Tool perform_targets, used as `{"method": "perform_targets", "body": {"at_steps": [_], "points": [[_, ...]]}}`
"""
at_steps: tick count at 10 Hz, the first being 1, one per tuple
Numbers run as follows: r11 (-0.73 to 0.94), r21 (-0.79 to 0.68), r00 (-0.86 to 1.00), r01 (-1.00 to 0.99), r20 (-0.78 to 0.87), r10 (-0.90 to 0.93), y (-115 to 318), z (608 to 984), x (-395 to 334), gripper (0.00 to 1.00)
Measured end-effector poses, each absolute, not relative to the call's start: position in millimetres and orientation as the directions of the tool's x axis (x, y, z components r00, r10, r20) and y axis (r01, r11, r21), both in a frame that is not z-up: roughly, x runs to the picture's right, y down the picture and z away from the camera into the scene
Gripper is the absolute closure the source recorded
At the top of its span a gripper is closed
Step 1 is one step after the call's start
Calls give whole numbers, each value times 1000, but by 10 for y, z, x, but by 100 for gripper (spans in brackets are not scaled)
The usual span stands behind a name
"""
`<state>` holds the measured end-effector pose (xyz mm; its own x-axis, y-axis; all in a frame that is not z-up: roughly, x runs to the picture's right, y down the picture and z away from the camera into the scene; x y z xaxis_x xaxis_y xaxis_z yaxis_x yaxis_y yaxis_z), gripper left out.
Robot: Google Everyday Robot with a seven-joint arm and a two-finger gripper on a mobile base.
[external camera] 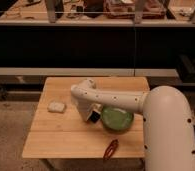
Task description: Push the eraser across the table
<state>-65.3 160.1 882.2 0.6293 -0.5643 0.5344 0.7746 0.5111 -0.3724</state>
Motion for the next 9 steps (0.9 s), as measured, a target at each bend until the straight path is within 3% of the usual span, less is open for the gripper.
{"method": "perform_targets", "body": {"at_steps": [9], "points": [[535,-428,685,729,446,-577,1193,9009,-28,100]]}}
